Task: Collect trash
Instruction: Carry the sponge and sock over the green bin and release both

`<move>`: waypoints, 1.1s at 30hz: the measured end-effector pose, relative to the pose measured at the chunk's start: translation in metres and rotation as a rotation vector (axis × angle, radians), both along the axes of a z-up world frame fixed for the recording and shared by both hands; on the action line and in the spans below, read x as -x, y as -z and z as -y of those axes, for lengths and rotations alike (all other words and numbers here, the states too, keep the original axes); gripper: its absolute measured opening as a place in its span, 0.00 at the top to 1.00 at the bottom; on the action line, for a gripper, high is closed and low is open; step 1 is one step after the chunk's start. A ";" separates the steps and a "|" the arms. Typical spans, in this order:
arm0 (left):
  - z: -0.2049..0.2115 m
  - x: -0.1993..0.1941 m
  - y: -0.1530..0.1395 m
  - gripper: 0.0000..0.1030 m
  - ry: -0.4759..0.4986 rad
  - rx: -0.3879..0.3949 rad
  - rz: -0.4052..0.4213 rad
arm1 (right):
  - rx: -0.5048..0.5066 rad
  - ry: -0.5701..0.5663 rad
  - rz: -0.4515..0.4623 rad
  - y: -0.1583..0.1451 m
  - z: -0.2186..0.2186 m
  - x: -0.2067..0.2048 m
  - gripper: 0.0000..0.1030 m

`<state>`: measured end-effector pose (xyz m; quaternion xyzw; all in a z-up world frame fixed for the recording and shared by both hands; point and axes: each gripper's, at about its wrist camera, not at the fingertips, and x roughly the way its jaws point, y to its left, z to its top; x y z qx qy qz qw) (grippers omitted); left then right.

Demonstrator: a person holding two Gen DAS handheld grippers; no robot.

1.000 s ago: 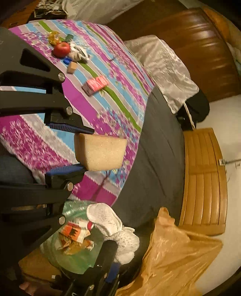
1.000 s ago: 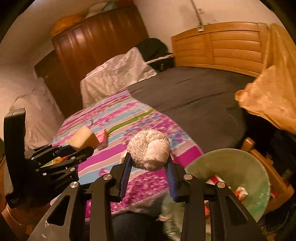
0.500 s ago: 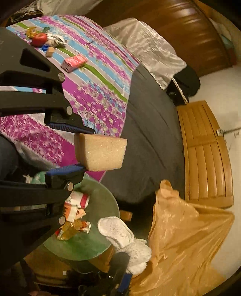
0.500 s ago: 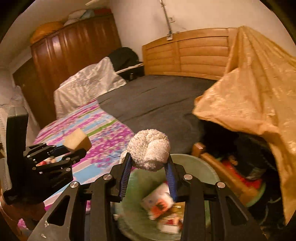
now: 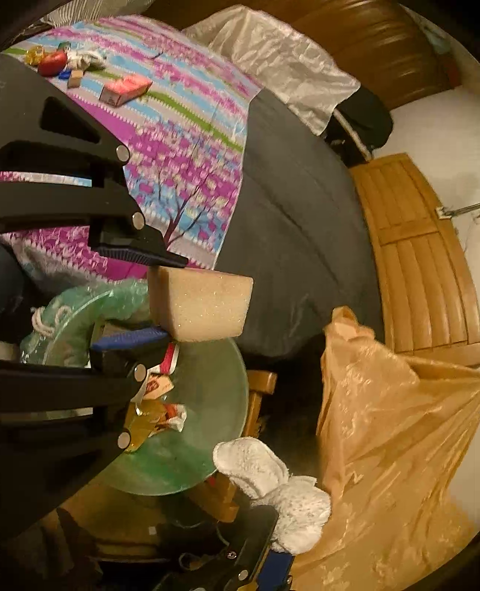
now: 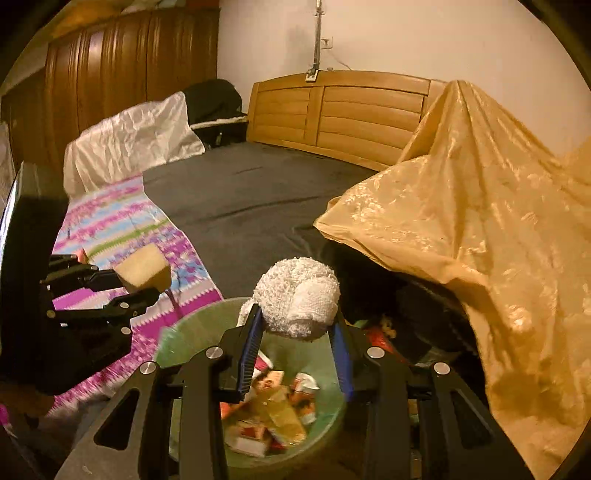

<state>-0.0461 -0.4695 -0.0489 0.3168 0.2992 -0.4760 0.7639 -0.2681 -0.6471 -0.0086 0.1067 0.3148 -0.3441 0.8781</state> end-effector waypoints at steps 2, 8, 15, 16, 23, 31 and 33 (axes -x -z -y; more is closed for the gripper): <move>0.001 -0.003 0.006 0.71 0.007 -0.015 -0.031 | 0.007 -0.001 -0.015 0.004 0.000 0.001 0.64; 0.005 -0.005 0.013 0.71 0.021 -0.026 -0.076 | 0.002 -0.006 -0.029 0.008 -0.003 0.000 0.64; 0.007 -0.004 0.012 0.33 0.046 -0.001 -0.108 | -0.012 -0.011 -0.039 0.010 -0.003 -0.005 0.44; 0.005 -0.005 0.012 0.32 0.042 0.014 -0.112 | -0.012 -0.013 -0.035 0.010 -0.003 -0.004 0.44; 0.000 -0.017 0.014 0.32 0.004 0.013 -0.174 | -0.020 -0.003 -0.018 0.009 -0.003 -0.003 0.44; -0.015 -0.026 0.015 0.31 -0.049 0.020 -0.160 | -0.026 -0.012 0.014 0.006 -0.010 -0.008 0.44; -0.021 -0.031 0.017 0.30 -0.066 0.017 -0.158 | -0.024 -0.017 0.024 0.004 -0.013 -0.011 0.44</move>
